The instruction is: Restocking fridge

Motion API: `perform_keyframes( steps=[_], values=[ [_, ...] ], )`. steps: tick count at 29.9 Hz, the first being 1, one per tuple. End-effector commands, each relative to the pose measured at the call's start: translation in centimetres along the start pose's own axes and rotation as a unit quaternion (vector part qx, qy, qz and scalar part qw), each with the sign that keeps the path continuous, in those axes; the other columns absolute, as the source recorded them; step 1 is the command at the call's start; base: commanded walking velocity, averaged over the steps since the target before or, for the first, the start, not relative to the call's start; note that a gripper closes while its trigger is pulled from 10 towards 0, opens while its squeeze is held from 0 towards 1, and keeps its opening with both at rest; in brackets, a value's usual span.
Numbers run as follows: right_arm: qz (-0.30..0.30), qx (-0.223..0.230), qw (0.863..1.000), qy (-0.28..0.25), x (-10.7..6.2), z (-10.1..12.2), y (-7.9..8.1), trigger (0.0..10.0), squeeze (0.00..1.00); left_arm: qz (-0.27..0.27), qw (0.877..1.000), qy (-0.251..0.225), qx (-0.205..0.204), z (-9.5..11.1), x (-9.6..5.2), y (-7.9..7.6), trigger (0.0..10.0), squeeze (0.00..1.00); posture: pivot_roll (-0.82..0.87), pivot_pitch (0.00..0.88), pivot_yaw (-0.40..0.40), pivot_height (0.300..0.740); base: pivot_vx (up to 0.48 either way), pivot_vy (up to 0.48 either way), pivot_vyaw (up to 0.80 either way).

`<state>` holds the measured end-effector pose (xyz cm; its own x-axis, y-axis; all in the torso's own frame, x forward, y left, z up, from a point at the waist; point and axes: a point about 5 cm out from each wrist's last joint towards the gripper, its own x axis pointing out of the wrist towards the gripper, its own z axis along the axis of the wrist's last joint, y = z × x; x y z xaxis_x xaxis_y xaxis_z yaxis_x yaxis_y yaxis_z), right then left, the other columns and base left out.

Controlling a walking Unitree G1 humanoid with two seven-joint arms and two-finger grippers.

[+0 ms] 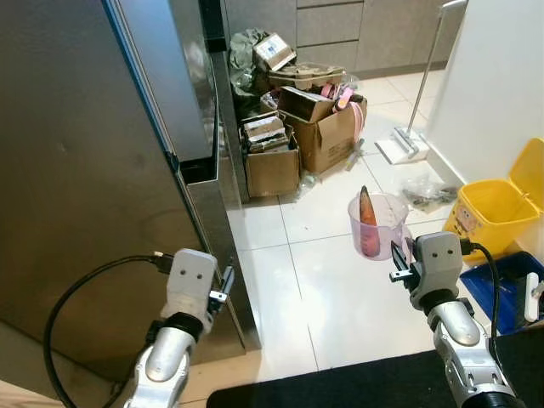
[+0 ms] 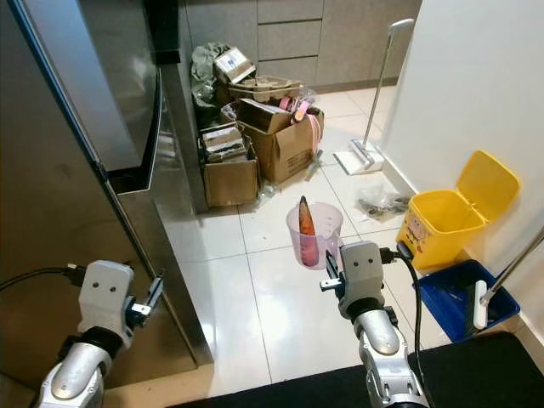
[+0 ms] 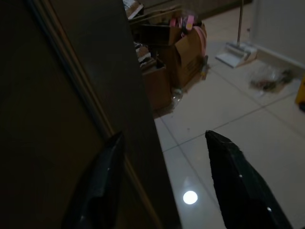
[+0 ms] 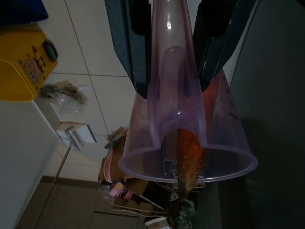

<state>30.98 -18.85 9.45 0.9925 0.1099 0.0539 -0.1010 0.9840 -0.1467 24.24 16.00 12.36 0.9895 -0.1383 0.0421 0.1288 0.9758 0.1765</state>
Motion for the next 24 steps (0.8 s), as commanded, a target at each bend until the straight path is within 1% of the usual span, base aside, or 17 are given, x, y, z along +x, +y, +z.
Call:
perform_keyframes(
  steps=[1, 2, 4, 5, 6, 7, 8, 9, 11, 12, 13, 15, 16, 17, 18, 20, 24],
  values=[
    [-0.005, 0.002, 1.0, -0.011, 0.1, 0.2, 0.0, 10.0, 0.0, 0.005, 1.0, 0.002, -0.01, 0.0, -0.1, -0.3, 3.5, 0.0, -0.06, 0.113, 0.02, 0.74, 0.0, 0.0, 0.0],
    [-0.005, 0.002, 1.0, -0.011, 0.1, 0.1, 0.0, 10.0, 0.0, 0.008, 1.0, -0.003, -0.01, 0.2, 0.1, -0.3, 0.0, 0.0, -0.06, 0.112, 0.019, 0.74, 0.0, 0.0, 0.0],
    [-0.005, 0.002, 1.0, -0.01, 0.2, 0.1, 0.1, 10.0, 0.0, 0.012, 1.0, -0.008, -0.008, 0.5, 0.3, -0.3, 0.2, 0.0, -0.06, 0.11, 0.019, 0.74, 0.0, 0.0, 0.0],
    [-0.005, 0.002, 1.0, -0.01, 0.2, 0.1, 0.1, 10.0, 0.0, 0.008, 1.0, -0.01, -0.009, 0.7, 0.7, -0.5, 10.0, 0.0, -0.06, 0.107, 0.018, 0.74, 0.0, 0.0, 0.0],
    [-0.005, 0.002, 1.0, -0.01, 0.3, 0.1, 0.1, 10.0, 0.0, 0.002, 1.0, -0.016, -0.005, 1.0, 1.0, -0.8, 10.0, 0.48, -0.06, 0.106, 0.017, 0.74, 0.0, 0.0, 0.0],
    [-0.005, 0.002, 1.0, -0.01, 0.3, 0.1, 0.1, 10.0, 0.0, 0.002, 1.0, -0.016, -0.005, 1.0, 1.0, -0.8, 10.0, 0.48, -0.06, 0.106, 0.017, 0.74, 0.0, 0.0, 0.0],
    [-0.005, 0.002, 1.0, -0.01, 0.3, 0.1, 0.2, 10.0, 0.0, 0.001, 1.0, -0.022, -0.007, 1.3, 1.3, -1.0, 10.0, 1.0, -0.06, 0.105, 0.018, 0.74, 0.0, 0.0, 0.0],
    [-0.005, 0.002, 1.0, -0.01, 0.3, 0.1, 0.2, 10.0, 0.0, 0.001, 1.0, -0.022, -0.007, 1.3, 1.3, -1.0, 10.0, 1.0, -0.06, 0.105, 0.018, 0.74, 0.0, 0.0, 0.0],
    [-0.005, 0.002, 1.0, -0.01, 0.4, 0.1, 0.2, 10.0, 0.0, 0.005, 1.0, -0.029, -0.004, 1.6, 1.8, -1.2, 10.0, 1.0, -0.07, 0.103, 0.019, 0.74, 0.0, 0.0, 0.0],
    [-0.005, 0.003, 1.0, -0.01, 0.4, 0.1, 0.2, 10.0, 0.0, 0.015, 1.0, -0.025, -0.004, 1.6, 2.1, -1.2, 10.0, 1.0, -0.07, 0.102, 0.02, 0.74, 0.0, 0.0, 0.0],
    [-0.005, 0.002, 1.0, -0.01, 0.4, 0.1, 0.3, 10.0, 0.0, 0.017, 1.0, -0.022, -0.006, 1.6, 2.3, -1.3, 10.0, 0.0, -0.07, 0.101, 0.019, 0.74, 0.0, 0.0, 0.0],
    [-0.006, 0.002, 1.0, -0.01, 0.4, 0.1, 0.3, 10.0, 0.0, 0.019, 1.0, -0.021, -0.007, 1.6, 2.6, -1.4, 10.0, 0.0, -0.07, 0.101, 0.019, 0.74, 0.0, 0.0, 0.0],
    [-0.006, 0.002, 1.0, -0.009, 0.4, 0.0, 0.2, 10.0, 0.0, 0.021, 0.999, -0.022, -0.019, 1.6, 2.9, -1.5, 10.0, 0.0, -0.07, 0.1, 0.018, 0.74, 0.0, 0.0, 0.0],
    [-0.005, 0.002, 1.0, -0.009, 0.4, 0.0, 0.3, 10.0, 0.0, 0.018, 0.999, -0.025, -0.026, 1.7, 3.1, -1.7, 7.5, 0.0, -0.07, 0.1, 0.018, 0.74, 0.0, 0.0, 0.0],
    [-0.005, 0.001, 1.0, -0.009, 0.4, 0.0, 0.3, 10.0, 0.0, 0.024, 0.999, -0.028, -0.025, 1.9, 3.3, -1.7, 0.0, 0.0, -0.07, 0.1, 0.018, 0.74, 0.0, 0.0, 0.0],
    [-0.005, 0.001, 1.0, -0.009, 0.4, 0.0, 0.3, 10.0, 0.0, 0.037, 0.998, -0.023, -0.037, 1.8, 3.5, -1.7, 0.0, 0.0, -0.07, 0.099, 0.018, 0.74, 0.0, 0.0, 0.0],
    [-0.006, 0.0, 1.0, -0.01, 0.4, 0.0, 0.2, 10.0, 0.0, 0.036, 0.998, -0.026, -0.041, 1.9, 3.4, -1.6, 0.0, 0.0, -0.07, 0.098, 0.018, 0.74, 0.0, 0.0, 0.0]
  ],
)
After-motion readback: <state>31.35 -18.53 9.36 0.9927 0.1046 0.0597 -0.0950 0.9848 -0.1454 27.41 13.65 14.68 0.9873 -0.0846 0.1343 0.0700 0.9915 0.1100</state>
